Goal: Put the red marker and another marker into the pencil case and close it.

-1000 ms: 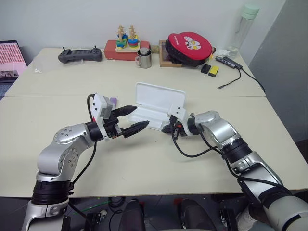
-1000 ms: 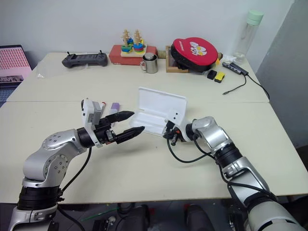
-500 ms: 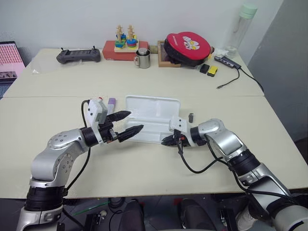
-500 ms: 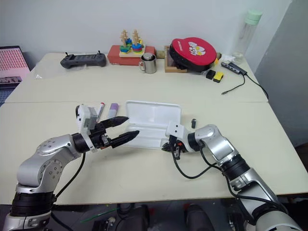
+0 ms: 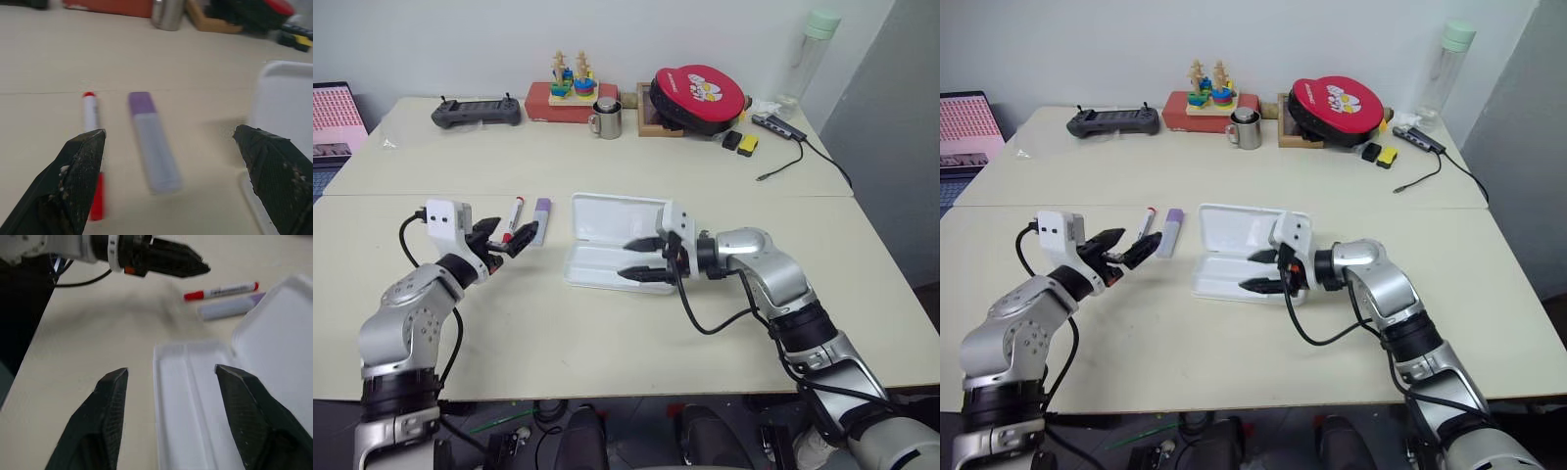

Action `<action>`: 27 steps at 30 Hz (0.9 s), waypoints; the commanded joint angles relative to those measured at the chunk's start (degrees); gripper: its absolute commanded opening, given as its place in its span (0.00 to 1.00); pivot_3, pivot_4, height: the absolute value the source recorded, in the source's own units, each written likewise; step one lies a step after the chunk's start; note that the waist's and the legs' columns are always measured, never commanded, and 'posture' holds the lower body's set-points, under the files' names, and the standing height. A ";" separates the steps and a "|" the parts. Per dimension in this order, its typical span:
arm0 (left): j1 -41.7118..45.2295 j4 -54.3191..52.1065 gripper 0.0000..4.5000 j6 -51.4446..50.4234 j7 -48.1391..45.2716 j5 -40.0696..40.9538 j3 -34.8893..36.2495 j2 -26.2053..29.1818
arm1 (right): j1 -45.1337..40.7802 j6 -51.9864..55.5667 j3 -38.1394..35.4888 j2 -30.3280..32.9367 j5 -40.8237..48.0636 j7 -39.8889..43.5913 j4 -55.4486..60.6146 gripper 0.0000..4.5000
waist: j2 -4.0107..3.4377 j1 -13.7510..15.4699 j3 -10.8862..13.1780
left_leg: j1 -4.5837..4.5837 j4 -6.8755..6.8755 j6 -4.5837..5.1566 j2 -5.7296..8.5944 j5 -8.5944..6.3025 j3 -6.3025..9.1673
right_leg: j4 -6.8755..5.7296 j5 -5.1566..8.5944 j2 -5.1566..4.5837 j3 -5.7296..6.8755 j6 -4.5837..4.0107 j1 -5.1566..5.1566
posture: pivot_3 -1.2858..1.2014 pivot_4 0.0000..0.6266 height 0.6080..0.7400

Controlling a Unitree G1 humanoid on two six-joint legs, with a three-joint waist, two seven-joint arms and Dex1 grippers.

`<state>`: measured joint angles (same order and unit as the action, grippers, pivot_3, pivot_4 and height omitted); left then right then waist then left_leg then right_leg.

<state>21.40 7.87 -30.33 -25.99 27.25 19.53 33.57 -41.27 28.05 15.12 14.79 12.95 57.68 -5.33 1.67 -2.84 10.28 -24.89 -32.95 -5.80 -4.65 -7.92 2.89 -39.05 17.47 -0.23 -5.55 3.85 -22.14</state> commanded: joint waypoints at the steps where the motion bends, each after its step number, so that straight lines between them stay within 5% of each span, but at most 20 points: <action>1: 3.56 5.71 1.00 3.89 3.66 -3.74 0.97 0.35 | -0.58 -1.24 -3.01 -1.11 0.83 -4.02 0.78 0.91 | 0.00 0.09 0.00 | 0.00 0.00 0.00 0.01 0.00 -0.02 | 0.02 -0.01 -0.01 -0.02 -0.02 0.00 | 0.52 0.24 1.00; 3: 5.52 9.67 1.00 4.51 4.56 -5.28 0.33 0.64 | -1.13 -1.12 -4.36 -2.04 1.14 -6.37 0.85 0.98 | 0.00 0.12 0.00 | -0.01 0.02 0.00 0.00 0.00 -0.02 | 0.02 -0.04 -0.01 -0.01 -0.07 -0.03 | 0.52 0.24 1.00; 13: 9.92 21.85 1.00 4.22 2.28 -12.46 -5.77 2.64 | -2.09 -0.62 -6.18 -2.68 2.57 -9.90 3.00 0.98 | 0.00 0.09 0.00 | -0.01 0.09 0.00 0.00 0.00 -0.02 | -0.02 -0.09 0.01 0.01 -0.18 -0.06 | 0.52 0.24 1.00; 27: 10.13 25.14 0.38 8.10 1.57 -13.66 -4.25 2.17 | -3.52 1.43 -7.34 -2.57 7.51 -9.20 5.74 1.00 | -0.01 0.08 0.00 | -0.01 0.08 -0.01 0.00 0.00 -0.02 | -0.03 -0.09 0.00 0.00 -0.18 -0.05 | 0.52 0.24 1.00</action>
<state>31.43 32.71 -23.29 -25.36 13.84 13.91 35.50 -43.97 29.57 8.05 11.86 19.29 47.67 -2.24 1.67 -2.76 10.29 -24.90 -32.87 -5.81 -4.66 -7.92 2.87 -39.08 17.39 -0.23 -5.55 3.67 -22.19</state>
